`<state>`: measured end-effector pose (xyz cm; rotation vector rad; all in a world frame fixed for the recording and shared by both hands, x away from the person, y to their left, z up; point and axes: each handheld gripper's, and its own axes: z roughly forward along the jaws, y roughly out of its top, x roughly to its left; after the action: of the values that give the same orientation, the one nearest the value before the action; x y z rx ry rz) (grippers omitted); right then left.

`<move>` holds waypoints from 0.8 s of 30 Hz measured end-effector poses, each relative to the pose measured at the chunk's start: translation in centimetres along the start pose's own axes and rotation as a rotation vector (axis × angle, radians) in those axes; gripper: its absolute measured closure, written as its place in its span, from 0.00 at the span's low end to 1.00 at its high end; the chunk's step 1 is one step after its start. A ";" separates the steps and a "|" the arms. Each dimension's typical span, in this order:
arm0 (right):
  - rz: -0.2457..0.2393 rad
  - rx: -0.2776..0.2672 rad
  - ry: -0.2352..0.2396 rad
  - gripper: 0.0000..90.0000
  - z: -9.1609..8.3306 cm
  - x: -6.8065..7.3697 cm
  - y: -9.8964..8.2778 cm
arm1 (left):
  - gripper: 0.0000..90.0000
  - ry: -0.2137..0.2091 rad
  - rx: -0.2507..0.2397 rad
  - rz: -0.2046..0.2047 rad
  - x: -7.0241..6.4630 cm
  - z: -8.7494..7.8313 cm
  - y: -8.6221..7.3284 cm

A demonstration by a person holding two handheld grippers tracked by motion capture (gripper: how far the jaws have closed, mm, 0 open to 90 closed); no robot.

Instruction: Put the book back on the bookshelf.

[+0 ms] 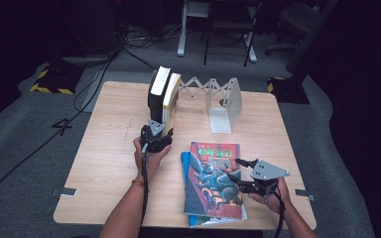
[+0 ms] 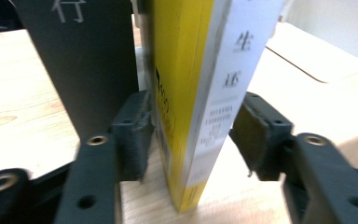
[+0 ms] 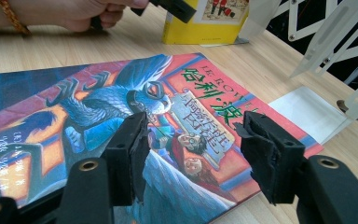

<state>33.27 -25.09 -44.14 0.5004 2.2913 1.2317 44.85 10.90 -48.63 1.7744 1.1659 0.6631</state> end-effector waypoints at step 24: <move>0.001 0.005 -0.006 0.47 0.0 -0.1 -0.1 | 0.80 -0.088 0.067 0.112 1.1 -0.9 0.0</move>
<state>33.33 -25.14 -44.20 0.5058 2.2903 1.2234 44.62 12.27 -48.28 1.9165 1.0460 0.6104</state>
